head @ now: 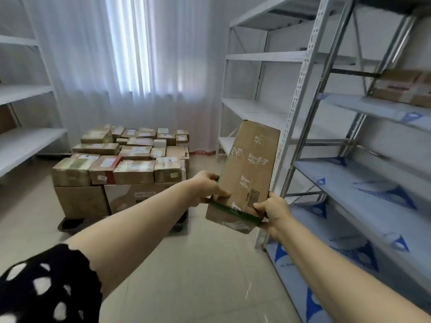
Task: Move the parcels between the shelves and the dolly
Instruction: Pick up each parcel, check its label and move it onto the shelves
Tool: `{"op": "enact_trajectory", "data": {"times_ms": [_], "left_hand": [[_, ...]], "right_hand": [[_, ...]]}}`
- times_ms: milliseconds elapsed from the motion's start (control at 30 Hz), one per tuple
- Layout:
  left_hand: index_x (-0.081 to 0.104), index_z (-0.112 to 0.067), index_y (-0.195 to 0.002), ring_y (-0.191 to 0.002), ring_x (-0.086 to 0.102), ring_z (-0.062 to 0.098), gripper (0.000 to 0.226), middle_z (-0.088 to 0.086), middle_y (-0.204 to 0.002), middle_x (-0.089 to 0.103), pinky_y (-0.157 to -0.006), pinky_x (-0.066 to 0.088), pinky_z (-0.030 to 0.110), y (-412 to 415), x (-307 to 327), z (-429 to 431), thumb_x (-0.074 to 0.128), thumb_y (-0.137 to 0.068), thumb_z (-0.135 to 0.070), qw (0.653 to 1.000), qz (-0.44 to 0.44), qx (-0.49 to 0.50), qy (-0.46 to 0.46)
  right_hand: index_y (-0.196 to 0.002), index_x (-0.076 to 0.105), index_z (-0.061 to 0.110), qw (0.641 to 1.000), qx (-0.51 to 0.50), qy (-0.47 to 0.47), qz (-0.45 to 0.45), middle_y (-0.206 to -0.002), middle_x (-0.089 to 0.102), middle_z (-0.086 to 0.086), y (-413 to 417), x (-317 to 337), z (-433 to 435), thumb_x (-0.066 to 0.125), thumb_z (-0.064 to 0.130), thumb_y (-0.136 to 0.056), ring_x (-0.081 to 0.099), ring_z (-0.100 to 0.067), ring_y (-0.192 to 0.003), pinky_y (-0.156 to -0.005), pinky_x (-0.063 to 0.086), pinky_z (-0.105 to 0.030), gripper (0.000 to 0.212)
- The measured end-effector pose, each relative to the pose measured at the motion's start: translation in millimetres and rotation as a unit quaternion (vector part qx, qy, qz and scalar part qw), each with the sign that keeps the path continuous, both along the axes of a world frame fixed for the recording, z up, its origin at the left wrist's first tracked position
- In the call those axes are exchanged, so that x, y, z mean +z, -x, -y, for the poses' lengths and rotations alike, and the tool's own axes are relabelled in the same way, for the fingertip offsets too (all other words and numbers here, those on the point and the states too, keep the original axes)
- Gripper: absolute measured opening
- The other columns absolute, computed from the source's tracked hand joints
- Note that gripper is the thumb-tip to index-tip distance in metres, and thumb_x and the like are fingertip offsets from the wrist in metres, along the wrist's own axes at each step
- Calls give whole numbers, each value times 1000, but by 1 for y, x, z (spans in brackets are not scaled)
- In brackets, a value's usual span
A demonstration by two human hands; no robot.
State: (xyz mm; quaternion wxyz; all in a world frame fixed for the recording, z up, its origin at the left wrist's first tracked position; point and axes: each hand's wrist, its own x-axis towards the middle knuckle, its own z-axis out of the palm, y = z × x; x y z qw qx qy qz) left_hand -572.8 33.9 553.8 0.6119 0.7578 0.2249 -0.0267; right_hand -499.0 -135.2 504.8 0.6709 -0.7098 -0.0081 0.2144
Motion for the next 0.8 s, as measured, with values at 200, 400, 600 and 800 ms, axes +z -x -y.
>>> {"op": "enact_trajectory", "data": {"times_ms": [200, 400, 600, 800], "left_hand": [[46, -17, -136, -98, 58, 18, 62, -4, -97, 57, -85, 53, 36, -28, -34, -94, 73, -81, -11, 998, -19, 48, 23], [49, -17, -135, -94, 61, 17, 59, -2, -104, 61, -78, 55, 34, -98, -65, -154, 74, -82, -18, 995, -11, 91, 43], [43, -16, -141, -86, 61, 12, 65, 6, -124, 59, -64, 53, 25, -204, -78, -216, 72, -84, -26, 990, -29, 132, 25], [51, -17, -133, -91, 61, 14, 52, -2, -101, 62, -79, 52, 30, -309, -92, -279, 69, -86, -30, 985, -55, 160, 28]], "right_hand": [[-108, 59, 17, 999, 46, 13, -26, -99, 66, -5, -39, -25, -100, 46, -6, -88, 57, -21, -88, -86, 50, -46, 33], [-106, 61, 19, 998, 56, 23, -27, -101, 67, -7, -118, -45, -168, 45, 2, -91, 59, -24, -93, -76, 49, -39, 27], [-108, 61, 20, 996, 82, 6, -40, -101, 67, -5, -229, -61, -239, 47, 9, -93, 60, -23, -91, -67, 47, -33, 24], [-110, 61, 20, 994, 103, 13, -45, -100, 68, -5, -337, -66, -303, 49, 14, -95, 62, -22, -89, -62, 46, -30, 21]]}}
